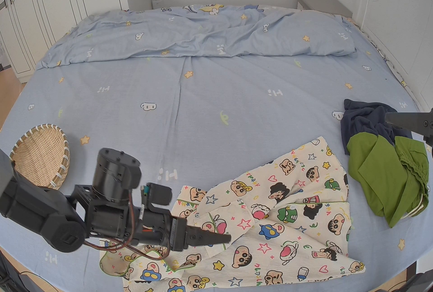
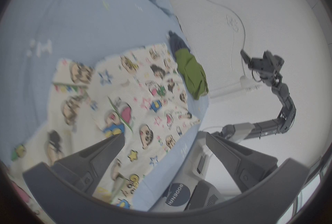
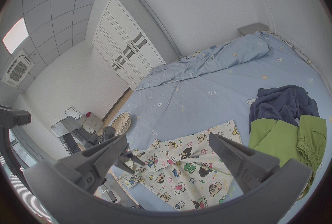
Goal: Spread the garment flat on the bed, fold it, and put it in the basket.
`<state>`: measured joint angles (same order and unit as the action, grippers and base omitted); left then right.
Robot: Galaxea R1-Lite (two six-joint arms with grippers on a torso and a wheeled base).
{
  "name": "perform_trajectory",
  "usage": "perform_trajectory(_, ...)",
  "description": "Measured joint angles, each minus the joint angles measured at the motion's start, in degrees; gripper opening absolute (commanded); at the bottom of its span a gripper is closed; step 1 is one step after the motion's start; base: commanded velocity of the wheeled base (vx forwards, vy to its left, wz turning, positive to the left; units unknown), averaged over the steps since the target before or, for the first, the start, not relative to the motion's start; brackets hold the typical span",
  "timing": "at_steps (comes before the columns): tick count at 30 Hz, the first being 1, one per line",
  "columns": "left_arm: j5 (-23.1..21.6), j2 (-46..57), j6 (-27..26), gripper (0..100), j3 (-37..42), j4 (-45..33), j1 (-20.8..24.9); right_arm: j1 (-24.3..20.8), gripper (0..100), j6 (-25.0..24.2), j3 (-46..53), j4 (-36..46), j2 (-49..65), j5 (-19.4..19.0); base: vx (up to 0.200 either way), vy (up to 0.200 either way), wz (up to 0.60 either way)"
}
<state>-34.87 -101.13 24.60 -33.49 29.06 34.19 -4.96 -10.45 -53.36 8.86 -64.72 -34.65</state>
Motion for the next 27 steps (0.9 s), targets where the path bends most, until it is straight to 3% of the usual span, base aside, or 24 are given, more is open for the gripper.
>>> perform_trajectory(5, 1.83, 2.4, -0.29, 100, -1.4, 0.09, -4.44, 0.0, 100, 0.0, 0.0, 0.02, 0.02, 0.02, 0.0, 0.0, 0.0)
perform_trajectory(10, 3.34, 0.85, -0.49, 100, -2.45, 1.15, -6.0, 0.0, 100, 0.0, 0.06, 0.02, 0.02, 0.0, 0.0, 0.0, 0.0)
perform_trajectory(16, 6.51, -3.69, -0.55, 100, -2.47, 5.86, -6.34, -0.02, 100, 0.0, 0.09, 0.02, 0.02, 0.0, 0.0, 0.0, 0.0)
perform_trajectory(27, 6.66, -7.19, -0.74, 100, -1.01, 6.27, -4.57, 0.0, 100, 0.0, 0.11, 0.02, 0.02, 0.0, 0.0, 0.0, 0.0)
